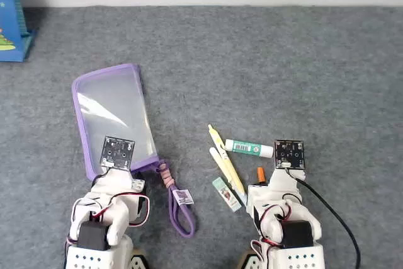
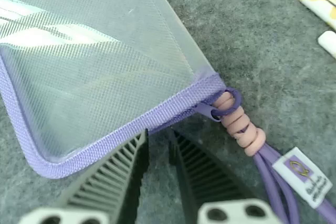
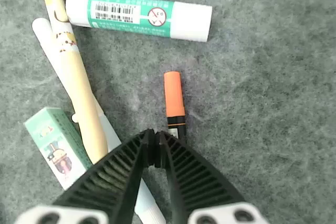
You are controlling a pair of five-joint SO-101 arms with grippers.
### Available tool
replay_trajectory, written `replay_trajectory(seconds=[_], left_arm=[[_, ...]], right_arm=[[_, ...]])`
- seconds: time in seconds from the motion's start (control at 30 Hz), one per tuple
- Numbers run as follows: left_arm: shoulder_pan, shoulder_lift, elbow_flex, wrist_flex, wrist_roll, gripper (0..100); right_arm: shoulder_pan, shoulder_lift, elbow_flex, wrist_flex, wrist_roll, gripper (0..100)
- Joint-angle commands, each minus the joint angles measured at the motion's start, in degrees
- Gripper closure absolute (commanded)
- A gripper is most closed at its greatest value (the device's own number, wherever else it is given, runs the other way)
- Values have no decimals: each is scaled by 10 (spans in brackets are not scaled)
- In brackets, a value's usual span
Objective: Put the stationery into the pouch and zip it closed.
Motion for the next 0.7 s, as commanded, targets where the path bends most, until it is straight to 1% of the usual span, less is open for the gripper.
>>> replay_trajectory(seconds=[0.0,0.67], left_arm=[[-2,-7,-7,-11,5,931],[-2,-7,-7,-11,5,931]], right_arm=[[2,-5,11,2,6,987],[2,-5,11,2,6,987]])
